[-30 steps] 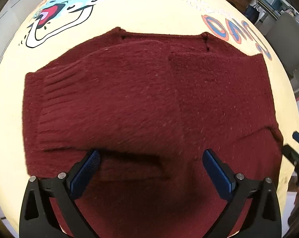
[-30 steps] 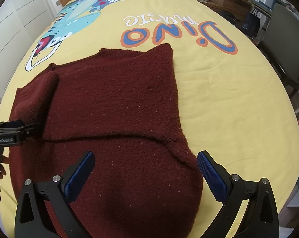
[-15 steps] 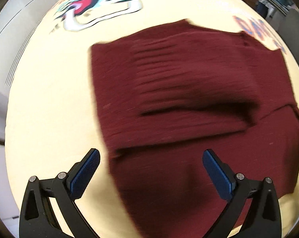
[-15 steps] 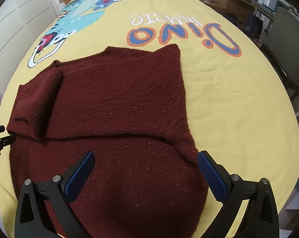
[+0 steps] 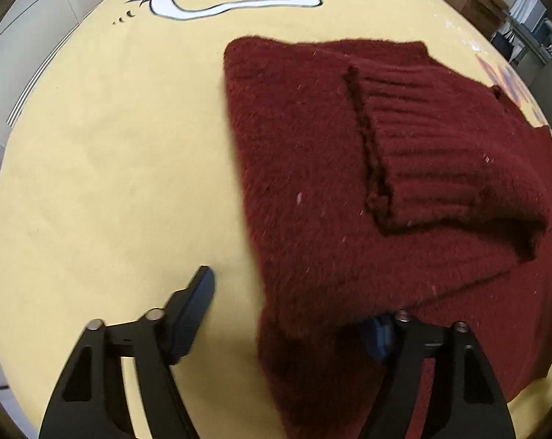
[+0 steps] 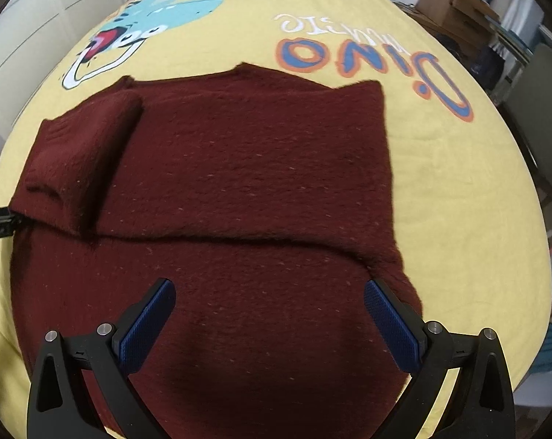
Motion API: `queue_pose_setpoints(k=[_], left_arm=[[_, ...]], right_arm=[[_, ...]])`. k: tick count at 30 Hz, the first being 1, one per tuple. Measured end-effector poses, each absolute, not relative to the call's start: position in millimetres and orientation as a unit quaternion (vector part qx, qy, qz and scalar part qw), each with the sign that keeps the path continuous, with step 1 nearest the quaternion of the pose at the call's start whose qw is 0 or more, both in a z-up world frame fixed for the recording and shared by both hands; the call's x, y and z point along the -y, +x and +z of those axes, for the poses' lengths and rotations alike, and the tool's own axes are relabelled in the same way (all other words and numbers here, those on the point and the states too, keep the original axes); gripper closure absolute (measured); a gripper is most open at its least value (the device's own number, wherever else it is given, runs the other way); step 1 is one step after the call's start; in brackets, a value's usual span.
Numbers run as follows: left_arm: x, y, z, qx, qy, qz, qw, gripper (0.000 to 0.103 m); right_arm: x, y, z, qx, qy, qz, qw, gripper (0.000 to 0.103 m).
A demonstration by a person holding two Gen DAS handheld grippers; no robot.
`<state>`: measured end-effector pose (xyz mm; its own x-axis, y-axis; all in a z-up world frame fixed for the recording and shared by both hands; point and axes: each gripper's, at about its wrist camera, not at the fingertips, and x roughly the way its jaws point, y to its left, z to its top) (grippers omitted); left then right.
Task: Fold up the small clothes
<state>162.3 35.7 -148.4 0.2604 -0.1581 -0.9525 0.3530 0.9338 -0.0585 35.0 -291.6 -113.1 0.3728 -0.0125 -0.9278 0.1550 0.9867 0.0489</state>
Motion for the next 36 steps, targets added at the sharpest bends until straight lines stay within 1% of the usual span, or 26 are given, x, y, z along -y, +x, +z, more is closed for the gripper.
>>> queue_pose_setpoints(k=[1,3,4,7,9,15,23,24,26,30,31,32,33,34,35,36], left_arm=[[-34.6,161.9,-147.5,-0.583,0.081,-0.169,0.79,0.051],[-32.2,162.6,-147.4,-0.584,0.071,-0.189,0.786,0.075],[-31.0,166.3,-147.4,-0.586,0.065,-0.195,0.784,0.079],[-30.0,167.1,-148.1,-0.589,0.055,-0.206,0.78,0.087],[-33.1,167.7,-149.1,-0.59,0.049,-0.212,0.778,0.089],[-39.3,169.4,-154.1,-0.597,0.029,-0.209,0.774,0.089],[-51.1,170.6,-154.4,-0.605,0.018,-0.21,0.768,0.089],[-50.4,170.0,-153.6,-0.605,0.021,-0.209,0.768,0.089],[-45.3,170.2,-153.5,-0.606,0.027,-0.207,0.768,0.089],[-46.7,171.6,-154.6,-0.609,0.022,-0.21,0.764,0.089],[-47.2,171.9,-154.7,-0.61,0.021,-0.21,0.764,0.089],[-43.2,173.4,-154.9,-0.61,0.022,-0.21,0.764,0.089],[-39.7,174.5,-155.1,-0.61,0.024,-0.209,0.764,0.089],[-39.2,174.6,-155.0,-0.609,0.025,-0.209,0.765,0.089],[-38.1,175.5,-155.0,-0.609,0.025,-0.208,0.765,0.089],[-38.2,176.0,-154.8,-0.609,0.023,-0.209,0.765,0.089]], right_arm=[[286.4,38.5,-111.0,-0.556,0.059,-0.048,0.828,0.001],[276.2,45.3,-106.2,-0.553,0.048,-0.041,0.831,0.001],[269.8,49.5,-103.2,-0.55,0.042,-0.037,0.833,0.001],[247.9,65.1,-91.4,-0.542,0.022,-0.019,0.84,0.001],[231.9,76.5,-82.8,-0.536,0.01,-0.003,0.844,0.001],[165.7,114.5,-63.6,-0.519,-0.049,0.071,0.85,0.001],[84.4,162.0,-82.7,-0.526,-0.144,0.142,0.826,0.001],[74.8,167.8,-89.4,-0.53,-0.161,0.145,0.82,0.002],[62.6,175.7,-100.2,-0.538,-0.17,0.16,0.81,0.007],[45.7,183.5,-119.2,-0.552,-0.177,0.177,0.795,0.013],[43.2,183.9,-122.8,-0.553,-0.181,0.18,0.793,0.018],[40.4,184.3,-126.0,-0.555,-0.183,0.183,0.791,0.031],[38.1,184.5,-129.4,-0.556,-0.187,0.183,0.789,0.04],[37.3,185.2,-132.0,-0.556,-0.192,0.177,0.789,0.055],[37.5,185.8,-133.3,-0.557,-0.195,0.17,0.789,0.065],[38.6,186.0,-132.8,-0.558,-0.194,0.164,0.79,0.071]])
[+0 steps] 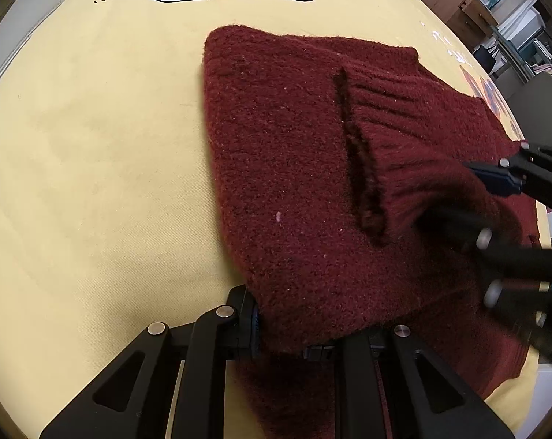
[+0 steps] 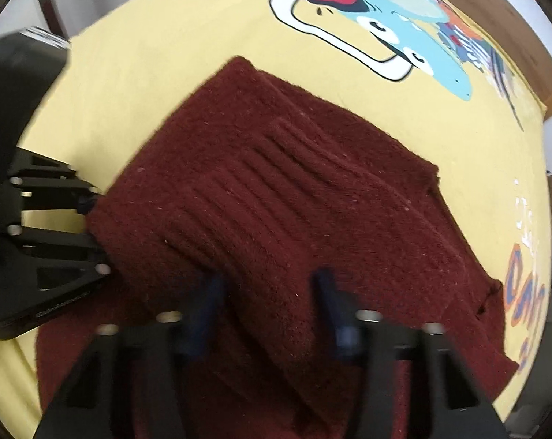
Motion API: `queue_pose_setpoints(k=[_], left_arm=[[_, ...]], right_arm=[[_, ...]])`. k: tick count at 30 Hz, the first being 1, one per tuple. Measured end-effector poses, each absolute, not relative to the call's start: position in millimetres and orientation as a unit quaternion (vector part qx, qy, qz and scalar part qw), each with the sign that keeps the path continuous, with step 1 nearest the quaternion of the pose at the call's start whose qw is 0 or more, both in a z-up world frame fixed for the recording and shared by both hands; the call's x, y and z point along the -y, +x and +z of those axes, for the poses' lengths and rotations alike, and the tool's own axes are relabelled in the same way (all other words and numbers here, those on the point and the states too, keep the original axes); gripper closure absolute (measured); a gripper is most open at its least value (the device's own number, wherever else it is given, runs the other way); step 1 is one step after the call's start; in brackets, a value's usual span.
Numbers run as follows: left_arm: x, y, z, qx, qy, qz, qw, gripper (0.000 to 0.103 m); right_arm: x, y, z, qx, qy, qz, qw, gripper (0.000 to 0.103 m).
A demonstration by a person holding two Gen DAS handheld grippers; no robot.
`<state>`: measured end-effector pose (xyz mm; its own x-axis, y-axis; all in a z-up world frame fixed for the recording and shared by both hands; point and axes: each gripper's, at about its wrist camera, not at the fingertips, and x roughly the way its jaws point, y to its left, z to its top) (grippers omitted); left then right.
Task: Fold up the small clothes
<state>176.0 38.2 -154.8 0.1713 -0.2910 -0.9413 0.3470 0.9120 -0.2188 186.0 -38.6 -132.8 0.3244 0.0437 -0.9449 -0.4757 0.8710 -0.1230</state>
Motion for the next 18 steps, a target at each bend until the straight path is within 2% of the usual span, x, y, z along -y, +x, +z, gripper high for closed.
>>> queue_pose_setpoints(k=[1,3,12,18], left_arm=[[-38.7,176.3,-154.6,-0.609,0.022,-0.209,0.765,0.089],[-40.8,176.2,-153.7,-0.61,0.021,-0.208,0.764,0.089],[-37.3,176.8,-151.8,-0.612,0.024,-0.202,0.764,0.089],[-34.2,177.3,-150.3,-0.614,0.028,-0.195,0.764,0.089]], right_arm=[[42.7,186.5,-130.2,-0.557,-0.187,0.161,0.793,0.081],[56.6,188.2,-122.2,-0.554,-0.157,0.158,0.802,0.084],[154.2,168.8,-72.1,-0.53,-0.01,0.131,0.838,0.086],[218.1,146.9,-69.3,-0.528,0.051,0.089,0.843,0.086]])
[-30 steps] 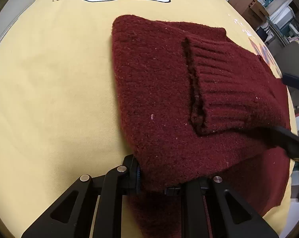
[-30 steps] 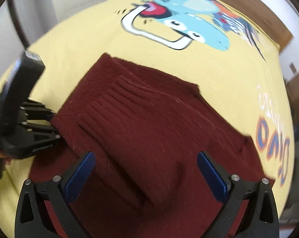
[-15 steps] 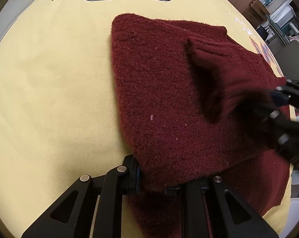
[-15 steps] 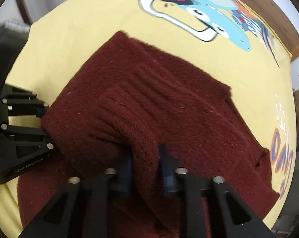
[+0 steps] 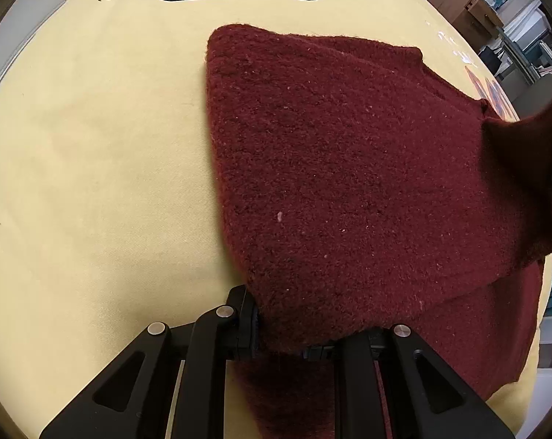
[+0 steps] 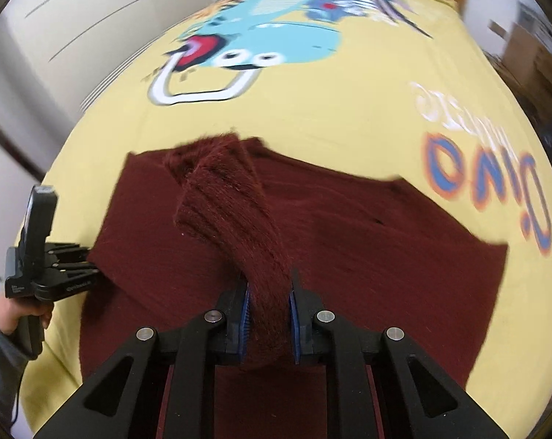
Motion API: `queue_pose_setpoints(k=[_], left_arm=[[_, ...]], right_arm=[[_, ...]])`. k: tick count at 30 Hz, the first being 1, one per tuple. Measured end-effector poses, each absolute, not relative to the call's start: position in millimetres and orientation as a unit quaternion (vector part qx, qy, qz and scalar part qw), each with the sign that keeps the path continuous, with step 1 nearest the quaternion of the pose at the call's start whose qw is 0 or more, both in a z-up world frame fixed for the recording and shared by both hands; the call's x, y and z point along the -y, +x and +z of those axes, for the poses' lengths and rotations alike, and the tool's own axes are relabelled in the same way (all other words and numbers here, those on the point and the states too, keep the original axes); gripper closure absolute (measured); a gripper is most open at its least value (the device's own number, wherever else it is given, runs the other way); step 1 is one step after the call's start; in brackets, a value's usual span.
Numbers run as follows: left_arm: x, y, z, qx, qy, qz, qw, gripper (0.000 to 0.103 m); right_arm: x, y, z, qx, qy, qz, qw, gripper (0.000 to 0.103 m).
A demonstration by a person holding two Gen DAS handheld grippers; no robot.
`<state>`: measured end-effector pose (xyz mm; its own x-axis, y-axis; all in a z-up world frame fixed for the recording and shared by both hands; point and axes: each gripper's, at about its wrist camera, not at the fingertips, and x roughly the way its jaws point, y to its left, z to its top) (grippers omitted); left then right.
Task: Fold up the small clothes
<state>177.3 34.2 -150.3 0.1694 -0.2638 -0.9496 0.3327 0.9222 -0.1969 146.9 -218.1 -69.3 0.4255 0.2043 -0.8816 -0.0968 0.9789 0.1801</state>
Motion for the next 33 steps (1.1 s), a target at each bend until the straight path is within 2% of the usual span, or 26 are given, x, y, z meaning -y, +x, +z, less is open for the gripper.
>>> queue_pose_setpoints(k=[13,19,25,27,28,29,33], left_arm=[[-21.0,179.1,-151.0,-0.614,0.048,-0.181,0.766,0.089],[-10.9,174.4,-149.3,-0.61,0.059,-0.173,0.771,0.089],[-1.3,169.2,-149.4,-0.601,0.082,-0.165,0.778,0.089],[0.6,168.7,-149.4,-0.6,0.083,-0.163,0.779,0.089],[1.3,168.3,-149.3,-0.6,0.084,-0.162,0.779,0.089],[2.2,168.2,-149.4,-0.599,0.084,-0.161,0.78,0.089],[6.0,166.9,-149.5,-0.598,0.088,-0.158,0.781,0.089]], right_arm=[[289.0,116.4,-121.3,-0.556,0.139,0.036,0.819,0.085],[307.0,101.6,-139.1,-0.569,0.156,0.014,0.808,0.076],[326.1,76.1,-143.9,-0.582,0.145,-0.017,0.8,0.074],[334.6,70.8,-139.2,-0.58,0.151,-0.027,0.8,0.063],[338.2,69.4,-135.0,-0.581,0.151,-0.033,0.799,0.053],[340.8,68.9,-130.5,-0.579,0.149,-0.037,0.8,0.049],[350.0,77.2,-108.3,-0.564,0.151,-0.045,0.811,0.047]])
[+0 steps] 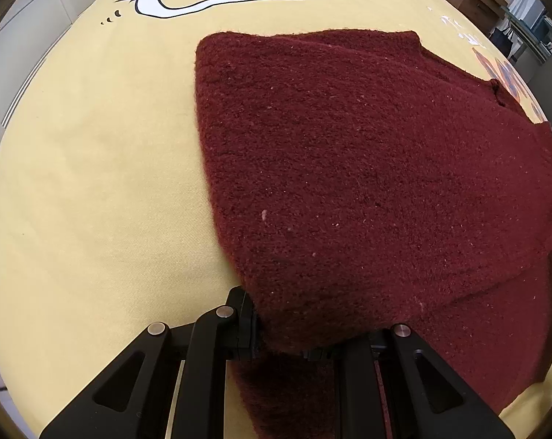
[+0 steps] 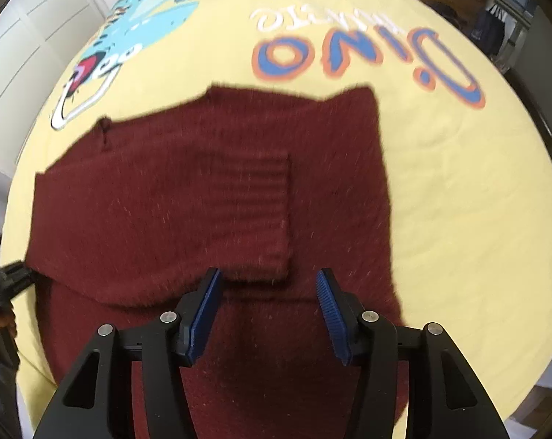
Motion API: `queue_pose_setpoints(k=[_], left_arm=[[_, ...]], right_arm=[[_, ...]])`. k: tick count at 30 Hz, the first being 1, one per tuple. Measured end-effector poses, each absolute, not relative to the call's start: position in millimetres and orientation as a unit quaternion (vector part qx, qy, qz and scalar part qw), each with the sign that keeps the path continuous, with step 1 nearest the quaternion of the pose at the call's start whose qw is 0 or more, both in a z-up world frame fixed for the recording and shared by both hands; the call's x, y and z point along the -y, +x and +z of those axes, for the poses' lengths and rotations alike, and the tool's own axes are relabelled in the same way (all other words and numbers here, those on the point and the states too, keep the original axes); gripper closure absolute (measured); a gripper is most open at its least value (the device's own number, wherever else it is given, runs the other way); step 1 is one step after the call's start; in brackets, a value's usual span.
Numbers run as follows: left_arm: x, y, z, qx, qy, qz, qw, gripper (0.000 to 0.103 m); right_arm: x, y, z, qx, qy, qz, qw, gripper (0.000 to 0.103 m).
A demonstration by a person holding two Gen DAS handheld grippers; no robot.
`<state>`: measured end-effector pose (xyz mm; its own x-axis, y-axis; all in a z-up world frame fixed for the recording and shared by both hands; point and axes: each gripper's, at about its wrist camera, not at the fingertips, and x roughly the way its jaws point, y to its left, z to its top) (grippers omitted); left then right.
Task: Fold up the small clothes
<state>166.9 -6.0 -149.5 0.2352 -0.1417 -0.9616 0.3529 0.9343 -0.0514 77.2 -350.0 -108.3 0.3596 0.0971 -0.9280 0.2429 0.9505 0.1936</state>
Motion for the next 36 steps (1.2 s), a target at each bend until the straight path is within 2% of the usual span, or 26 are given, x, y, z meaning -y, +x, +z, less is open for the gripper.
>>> queue_pose_setpoints(k=[3,11,13,15,16,17,20,27,30,36], left_arm=[[10.6,164.9,-148.4,-0.598,0.089,-0.157,0.781,0.089],[13.0,161.8,-149.5,-0.596,0.089,-0.154,0.783,0.089],[14.7,161.5,-149.2,-0.597,0.09,-0.154,0.782,0.089],[4.8,160.5,-151.0,-0.597,0.09,-0.155,0.782,0.089],[4.4,160.4,-149.8,-0.596,0.087,-0.154,0.783,0.089],[4.1,160.0,-147.0,-0.596,0.083,-0.154,0.783,0.089],[3.4,157.6,-140.0,-0.595,0.076,-0.154,0.785,0.089],[5.4,153.1,-136.7,-0.592,0.086,-0.159,0.785,0.089],[9.0,153.0,-140.0,-0.594,0.094,-0.157,0.784,0.089],[14.9,151.0,-142.0,-0.589,0.111,-0.15,0.786,0.088]], right_arm=[[353.6,93.3,-105.4,-0.564,0.146,-0.049,0.811,0.043],[340.1,134.6,-158.7,-0.618,0.144,-0.043,0.772,0.04],[334.2,132.8,-157.4,-0.614,0.139,-0.044,0.775,0.041],[327.7,130.0,-153.9,-0.613,0.142,-0.026,0.777,0.054],[325.2,129.1,-152.4,-0.611,0.139,-0.018,0.779,0.069],[322.3,128.1,-150.0,-0.609,0.137,-0.006,0.781,0.081],[317.9,123.9,-137.0,-0.59,0.118,-0.003,0.799,0.085],[332.6,115.3,-98.8,-0.538,0.078,-0.033,0.839,0.085],[340.2,118.5,-105.5,-0.543,0.077,-0.045,0.835,0.085],[325.1,127.4,-153.5,-0.57,0.021,-0.065,0.819,0.084]])
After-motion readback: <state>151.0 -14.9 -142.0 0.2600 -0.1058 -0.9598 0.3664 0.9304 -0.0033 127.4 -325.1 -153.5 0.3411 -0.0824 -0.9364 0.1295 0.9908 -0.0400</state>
